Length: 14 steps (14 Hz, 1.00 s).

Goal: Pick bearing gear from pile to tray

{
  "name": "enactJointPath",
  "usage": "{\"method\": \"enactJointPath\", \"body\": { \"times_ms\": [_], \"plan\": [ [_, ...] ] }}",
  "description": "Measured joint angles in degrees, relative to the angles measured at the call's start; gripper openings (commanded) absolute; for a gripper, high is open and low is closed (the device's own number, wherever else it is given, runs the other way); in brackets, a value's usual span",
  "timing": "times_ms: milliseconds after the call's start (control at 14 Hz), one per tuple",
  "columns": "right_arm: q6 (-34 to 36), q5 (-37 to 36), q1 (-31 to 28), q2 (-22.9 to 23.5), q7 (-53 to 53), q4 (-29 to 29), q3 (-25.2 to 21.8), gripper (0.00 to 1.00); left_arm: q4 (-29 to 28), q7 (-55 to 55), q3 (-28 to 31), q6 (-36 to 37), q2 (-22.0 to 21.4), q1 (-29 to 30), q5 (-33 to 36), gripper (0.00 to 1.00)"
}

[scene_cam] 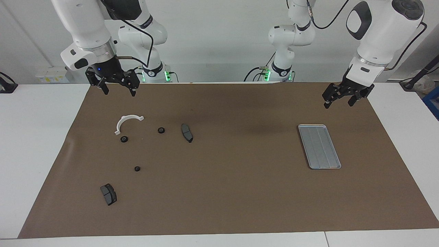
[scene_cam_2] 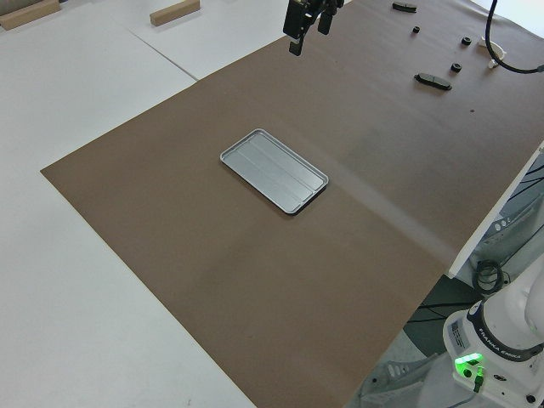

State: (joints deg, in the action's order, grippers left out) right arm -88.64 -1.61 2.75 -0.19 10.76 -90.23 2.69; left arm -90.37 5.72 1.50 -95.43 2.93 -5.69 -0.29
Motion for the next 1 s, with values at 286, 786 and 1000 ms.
{"method": "enactJointPath", "body": {
  "times_ms": [286, 786, 1000],
  "plan": [
    [0.0, 0.06, 0.08, -0.1, 0.0, -0.31, 0.05, 1.0, 0.0, 0.0, 0.0, 0.0, 0.0, 0.0, 0.0, 1.0],
    [-4.5, 0.06, -0.78, -0.72, -1.33, -3.04, -0.27, 1.0, 0.0, 0.0, 0.0, 0.0, 0.0, 0.0, 0.0, 1.0],
    [-13.03, 0.06, -4.66, -2.95, -5.29, -11.73, -0.52, 1.0, 0.0, 0.0, 0.0, 0.0, 0.0, 0.0, 0.0, 1.0]
  ]
}}
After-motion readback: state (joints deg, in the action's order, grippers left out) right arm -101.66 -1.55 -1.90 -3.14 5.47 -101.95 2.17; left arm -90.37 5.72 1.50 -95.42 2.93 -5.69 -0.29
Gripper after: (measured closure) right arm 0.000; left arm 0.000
